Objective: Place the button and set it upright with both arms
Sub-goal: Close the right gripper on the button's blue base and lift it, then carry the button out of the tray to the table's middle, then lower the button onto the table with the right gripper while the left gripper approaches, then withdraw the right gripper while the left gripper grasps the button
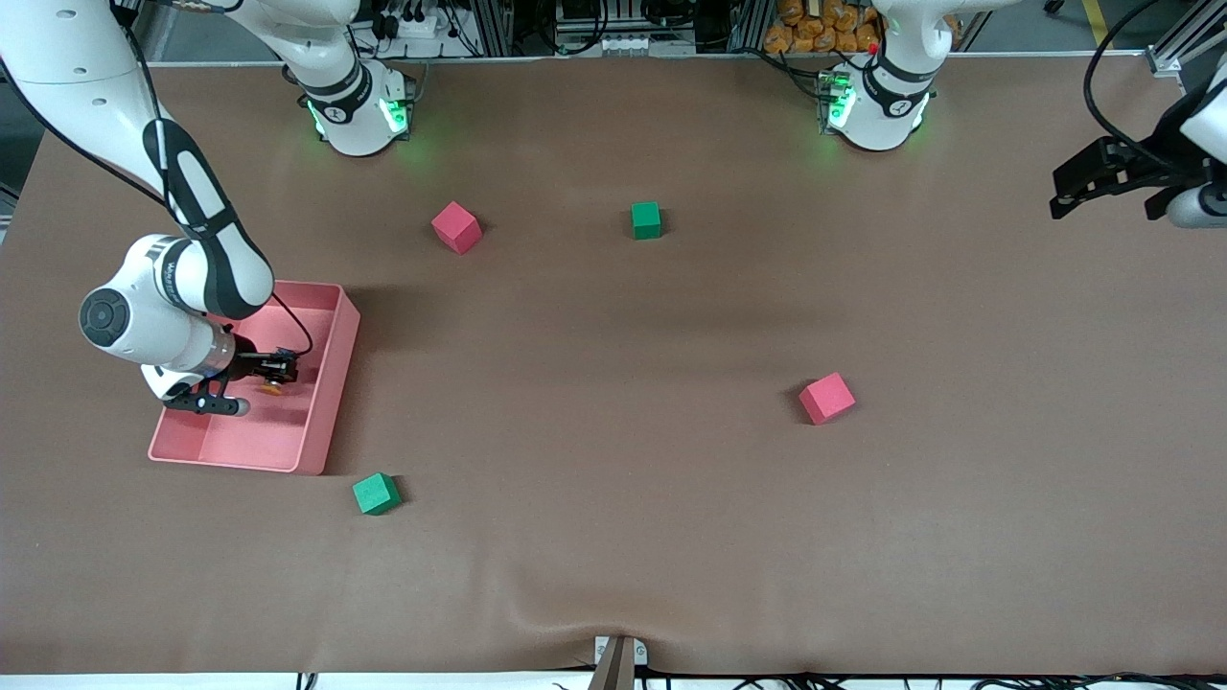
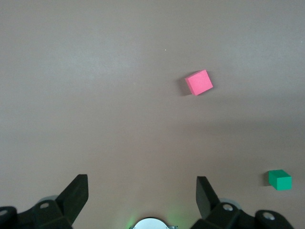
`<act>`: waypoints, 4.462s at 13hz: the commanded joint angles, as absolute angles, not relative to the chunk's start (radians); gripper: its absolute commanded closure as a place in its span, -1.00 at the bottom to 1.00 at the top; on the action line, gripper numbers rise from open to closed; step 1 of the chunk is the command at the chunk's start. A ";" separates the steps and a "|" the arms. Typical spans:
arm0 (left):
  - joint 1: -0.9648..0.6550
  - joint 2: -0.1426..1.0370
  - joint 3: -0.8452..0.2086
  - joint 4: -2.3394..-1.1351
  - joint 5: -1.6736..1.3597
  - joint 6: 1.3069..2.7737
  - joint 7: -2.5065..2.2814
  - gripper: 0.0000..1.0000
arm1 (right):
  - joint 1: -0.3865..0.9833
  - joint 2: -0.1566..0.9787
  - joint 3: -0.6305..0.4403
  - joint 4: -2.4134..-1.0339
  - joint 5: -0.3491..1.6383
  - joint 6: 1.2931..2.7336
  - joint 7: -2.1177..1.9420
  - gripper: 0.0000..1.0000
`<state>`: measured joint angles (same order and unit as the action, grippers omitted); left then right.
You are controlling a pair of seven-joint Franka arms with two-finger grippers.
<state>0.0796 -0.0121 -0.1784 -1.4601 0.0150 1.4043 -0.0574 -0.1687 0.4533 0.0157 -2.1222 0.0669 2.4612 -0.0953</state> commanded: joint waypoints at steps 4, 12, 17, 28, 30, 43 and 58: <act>0.084 -0.017 -0.186 -1.476 0.029 1.399 -0.046 -1.00 | -0.187 0.428 0.028 -1.923 0.083 2.129 -0.115 1.00; 0.123 0.000 -0.176 -1.466 0.038 1.373 -0.046 -1.00 | 0.064 0.446 0.034 -1.464 0.086 1.697 0.013 1.00; 0.124 -0.012 -0.186 -1.465 0.035 1.367 -0.041 -1.00 | 0.367 0.592 0.034 -1.326 0.184 1.780 0.312 1.00; 0.117 -0.005 -0.202 -1.489 0.023 1.365 -0.043 -1.00 | 0.770 0.980 0.031 -1.204 0.183 2.286 0.605 1.00; 0.103 0.030 -0.206 -1.491 0.020 1.376 -0.044 -1.00 | 0.779 0.985 0.031 -1.197 0.180 2.275 0.640 1.00; -0.253 0.445 -0.209 -1.390 0.015 1.480 -0.089 -1.00 | 0.671 0.838 0.031 -1.169 0.181 2.097 0.727 -1.00; -0.535 0.819 -0.210 -1.355 -0.075 2.031 -0.541 -0.82 | 0.040 0.428 0.052 -1.164 0.094 1.537 0.341 -1.00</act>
<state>-0.5194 0.7851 -0.2162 -1.3882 -0.0445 2.0205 -0.5236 0.0853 0.5049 0.0040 -1.1348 0.1468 1.5592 0.3751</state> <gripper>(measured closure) 0.031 0.000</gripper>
